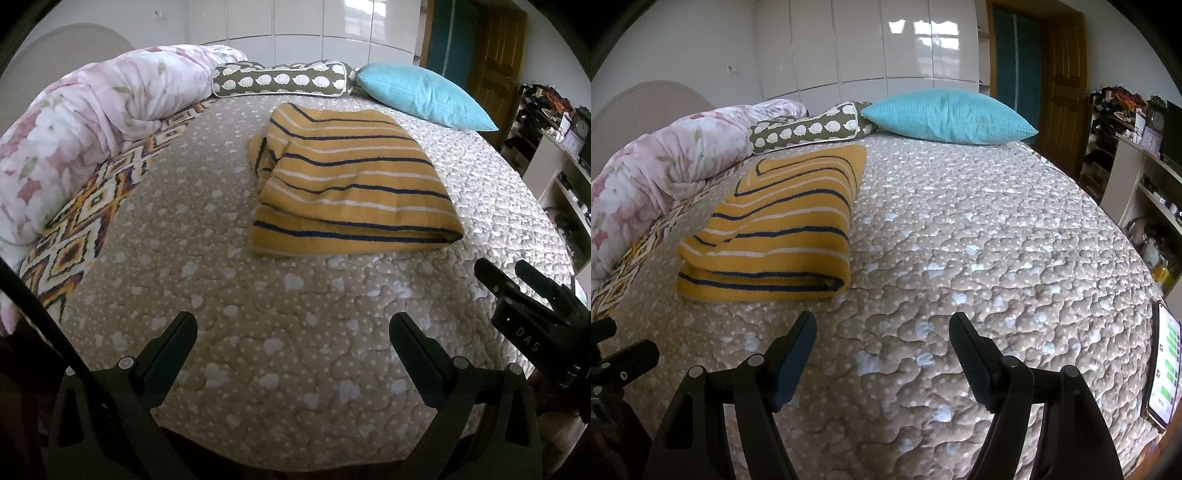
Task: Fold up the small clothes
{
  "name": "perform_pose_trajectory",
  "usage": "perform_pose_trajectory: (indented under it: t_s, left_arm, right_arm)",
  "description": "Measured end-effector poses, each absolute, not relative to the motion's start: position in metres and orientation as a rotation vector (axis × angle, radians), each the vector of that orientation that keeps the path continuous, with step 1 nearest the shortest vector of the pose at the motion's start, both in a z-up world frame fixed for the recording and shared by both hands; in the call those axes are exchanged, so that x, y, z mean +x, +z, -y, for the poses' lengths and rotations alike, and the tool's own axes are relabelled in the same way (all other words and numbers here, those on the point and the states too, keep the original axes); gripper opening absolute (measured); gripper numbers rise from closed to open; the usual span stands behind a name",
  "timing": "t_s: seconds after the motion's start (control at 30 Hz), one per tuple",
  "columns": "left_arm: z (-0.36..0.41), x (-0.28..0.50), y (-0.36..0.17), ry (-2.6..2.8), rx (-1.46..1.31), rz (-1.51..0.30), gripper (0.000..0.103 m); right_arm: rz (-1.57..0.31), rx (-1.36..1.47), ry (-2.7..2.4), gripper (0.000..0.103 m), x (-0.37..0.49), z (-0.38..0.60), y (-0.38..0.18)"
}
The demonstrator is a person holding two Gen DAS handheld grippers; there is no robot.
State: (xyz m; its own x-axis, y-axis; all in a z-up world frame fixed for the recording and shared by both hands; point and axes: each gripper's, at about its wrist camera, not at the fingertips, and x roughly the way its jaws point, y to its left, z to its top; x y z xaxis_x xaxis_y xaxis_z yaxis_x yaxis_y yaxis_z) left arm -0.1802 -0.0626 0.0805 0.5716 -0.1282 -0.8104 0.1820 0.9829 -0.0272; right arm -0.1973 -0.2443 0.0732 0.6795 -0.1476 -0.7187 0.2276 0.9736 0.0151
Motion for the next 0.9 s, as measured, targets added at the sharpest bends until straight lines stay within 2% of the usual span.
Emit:
perform_pose_trajectory:
  t_s: [0.9]
  left_arm:
    - [0.062, -0.167, 0.059, -0.173, 0.061, -1.006, 0.103]
  right_arm:
    - [-0.809, 0.109, -0.211, 0.078, -0.193, 0.250, 0.060]
